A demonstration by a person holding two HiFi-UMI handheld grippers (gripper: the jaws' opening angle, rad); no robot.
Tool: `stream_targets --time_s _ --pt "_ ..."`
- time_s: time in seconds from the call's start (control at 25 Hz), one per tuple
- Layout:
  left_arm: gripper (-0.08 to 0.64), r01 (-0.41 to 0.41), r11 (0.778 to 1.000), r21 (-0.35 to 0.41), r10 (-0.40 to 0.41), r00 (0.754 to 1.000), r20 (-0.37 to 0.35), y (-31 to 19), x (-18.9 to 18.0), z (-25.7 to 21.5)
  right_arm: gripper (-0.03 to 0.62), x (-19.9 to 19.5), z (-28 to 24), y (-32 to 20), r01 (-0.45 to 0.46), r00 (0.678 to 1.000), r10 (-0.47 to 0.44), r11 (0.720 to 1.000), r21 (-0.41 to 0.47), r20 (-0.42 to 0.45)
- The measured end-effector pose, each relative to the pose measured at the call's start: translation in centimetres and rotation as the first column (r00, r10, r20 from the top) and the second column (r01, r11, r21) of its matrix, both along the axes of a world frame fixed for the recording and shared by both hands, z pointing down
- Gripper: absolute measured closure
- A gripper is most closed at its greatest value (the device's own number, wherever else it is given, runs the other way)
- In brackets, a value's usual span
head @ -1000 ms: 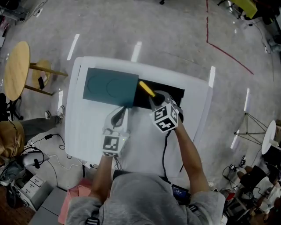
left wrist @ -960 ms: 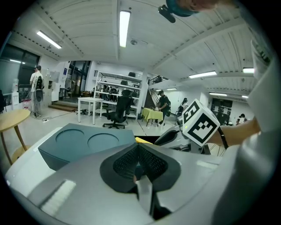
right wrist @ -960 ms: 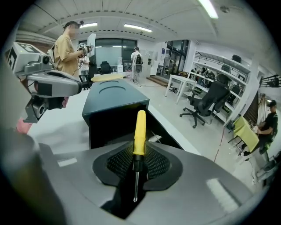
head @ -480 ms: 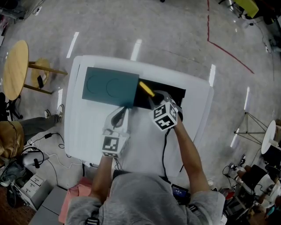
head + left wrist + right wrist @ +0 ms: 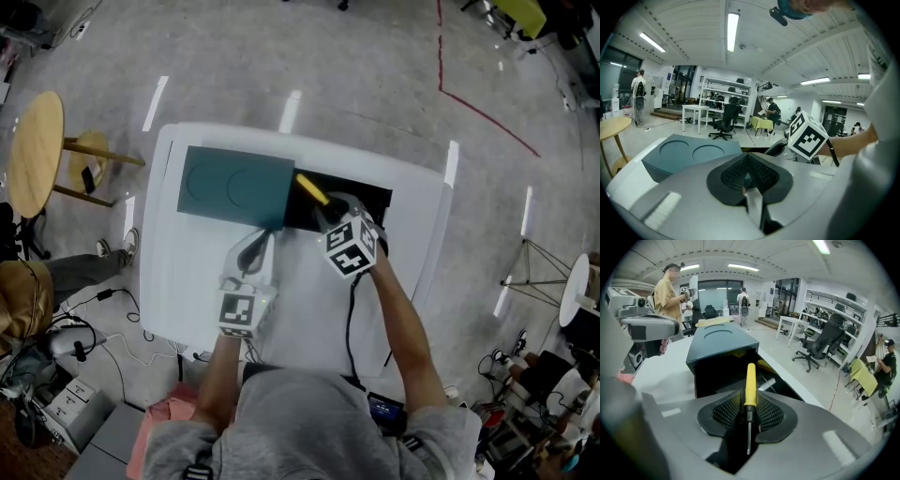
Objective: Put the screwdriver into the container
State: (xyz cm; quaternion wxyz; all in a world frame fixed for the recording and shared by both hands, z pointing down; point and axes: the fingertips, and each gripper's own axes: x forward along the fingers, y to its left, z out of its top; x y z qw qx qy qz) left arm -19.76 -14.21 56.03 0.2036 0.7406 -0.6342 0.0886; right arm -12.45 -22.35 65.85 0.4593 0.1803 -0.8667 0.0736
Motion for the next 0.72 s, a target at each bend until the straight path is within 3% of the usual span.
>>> stream_targets --time_s 0.36,0.72 --pt "0.549 -0.013 0.998 0.055 0.011 1.0 0.027 1.5 0.9 -3.3 0.453 1.2 -5.3 0.6 -0.077 0.993 0.072 0.996 0.047 0.092" --pt "0.549 -0.035 0.989 0.146 0.028 0.999 0.046 4.1 2.4 -7.9 0.449 3.5 -11.8 2.9 -0.197 0.961 0.173 0.976 0.094 0.217"
